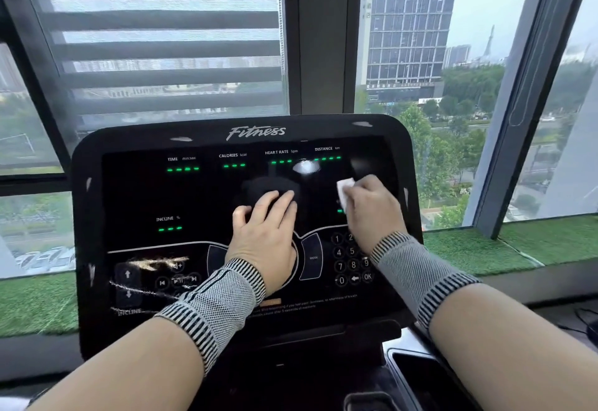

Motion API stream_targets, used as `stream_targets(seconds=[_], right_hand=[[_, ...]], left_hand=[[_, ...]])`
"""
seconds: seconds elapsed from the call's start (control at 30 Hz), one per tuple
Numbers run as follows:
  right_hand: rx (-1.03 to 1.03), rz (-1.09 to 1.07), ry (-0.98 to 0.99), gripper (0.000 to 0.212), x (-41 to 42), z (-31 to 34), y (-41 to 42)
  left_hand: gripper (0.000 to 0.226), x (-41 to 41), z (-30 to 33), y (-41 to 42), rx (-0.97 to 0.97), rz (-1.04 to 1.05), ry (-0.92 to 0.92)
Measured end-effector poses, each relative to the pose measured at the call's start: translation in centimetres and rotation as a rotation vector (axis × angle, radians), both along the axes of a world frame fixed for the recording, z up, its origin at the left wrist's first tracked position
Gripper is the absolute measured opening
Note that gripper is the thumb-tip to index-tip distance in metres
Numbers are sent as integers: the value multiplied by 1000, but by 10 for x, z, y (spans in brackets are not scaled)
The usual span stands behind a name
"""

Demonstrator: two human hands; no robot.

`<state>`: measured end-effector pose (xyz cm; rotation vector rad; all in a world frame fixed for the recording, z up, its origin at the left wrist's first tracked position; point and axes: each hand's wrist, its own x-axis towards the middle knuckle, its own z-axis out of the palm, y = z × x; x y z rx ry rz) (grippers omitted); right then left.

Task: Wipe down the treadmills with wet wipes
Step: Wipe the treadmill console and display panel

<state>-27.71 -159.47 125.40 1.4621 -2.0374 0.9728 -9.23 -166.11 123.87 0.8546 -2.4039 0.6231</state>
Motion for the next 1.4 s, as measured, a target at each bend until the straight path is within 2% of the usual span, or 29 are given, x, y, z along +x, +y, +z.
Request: stream_targets(seconds=[0.07, 0.1, 0.17, 0.23, 0.33, 0.4, 0.5, 0.57, 0.63, 0.73, 0.87, 1.03, 1.3, 1.4], right_hand=[[-49, -26, -24, 9, 11, 3, -1], [-65, 24, 55, 13, 24, -1, -2], [-23, 135, 226, 35, 43, -20, 1], [12, 147, 289, 41, 33, -27, 9], [66, -27, 82, 25, 4, -18, 22], [47, -95, 26, 25, 4, -14, 21], [73, 24, 150, 43, 35, -25, 12], [117, 63, 194, 46, 41, -34, 15], [146, -46, 147, 46, 25, -31, 24], [232, -215, 12, 57, 1, -29, 38], [310, -237, -32, 75, 16, -39, 44], [280, -221, -91, 70, 13, -26, 39], [237, -211, -75, 73, -14, 43, 0], [241, -201, -82, 73, -13, 38, 5]], left_hand=[[63, -3, 0, 2, 4, -7, -8], [61, -5, 1, 3, -2, -12, -9], [59, -9, 2, 5, -8, -22, -7], [63, -11, 2, 6, -4, -18, -38], [64, -10, 1, 7, -10, 12, -70], [64, -11, -1, 8, -3, 16, -73], [66, -16, -3, 11, 8, 14, -70], [67, -20, -2, 14, 1, 9, -59], [66, -21, -1, 13, -17, -2, -51], [64, -24, -1, 12, -37, 15, -76], [65, -35, 2, 19, -20, 2, -76], [67, -45, 13, 17, -21, 28, -77], [63, -51, 26, 7, -27, 61, -58], [62, -52, 25, 6, -30, 49, -25]])
